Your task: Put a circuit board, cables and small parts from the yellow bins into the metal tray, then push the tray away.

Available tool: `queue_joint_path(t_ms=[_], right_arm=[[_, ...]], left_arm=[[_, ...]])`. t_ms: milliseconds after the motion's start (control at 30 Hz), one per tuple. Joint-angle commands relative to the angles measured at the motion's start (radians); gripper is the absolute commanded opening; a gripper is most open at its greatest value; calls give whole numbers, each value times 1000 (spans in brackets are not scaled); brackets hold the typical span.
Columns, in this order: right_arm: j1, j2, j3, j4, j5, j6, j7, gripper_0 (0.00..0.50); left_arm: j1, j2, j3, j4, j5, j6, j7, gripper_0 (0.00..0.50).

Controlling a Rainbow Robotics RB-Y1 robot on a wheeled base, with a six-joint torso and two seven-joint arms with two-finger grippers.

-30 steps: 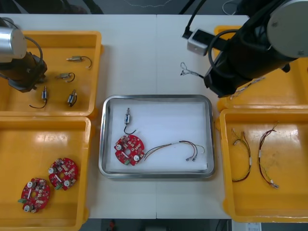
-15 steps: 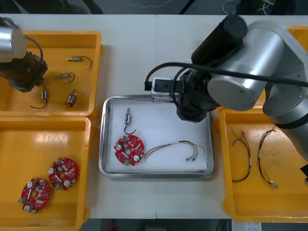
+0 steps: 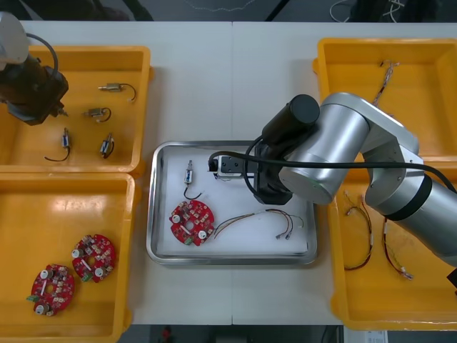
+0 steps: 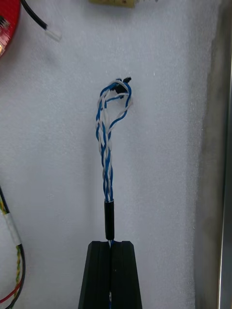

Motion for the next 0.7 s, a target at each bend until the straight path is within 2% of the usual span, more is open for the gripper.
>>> queue_joint_path(t_ms=[33,300,333,367,400,467,567,700], right_arm=[[8,-18,27,45,18,-41,43,0],[10,-18,27,75,23,-51,48,5],[10,-18,27,75,24,-49,45,81],[10,-18,27,75,24,-51,43,212],[10,-18,22,75,24,-51,43,376],[10,-18,18,71,23,-51,43,500],[10,-18,4,63,12,-51,40,500],[10,-15,-28,59,-39,-49,39,500]], left_arm=[[-36,48,16,-123,15,93,-59,0],[18,46,15,-370,46,277,-51,1],[30,48,15,-413,61,298,-48,1],[40,48,15,-447,75,315,-47,0],[49,46,15,-485,92,335,-42,0],[63,48,15,-542,115,364,-36,0],[81,45,9,-639,155,412,-35,1],[104,43,-14,-748,197,461,-25,0]])
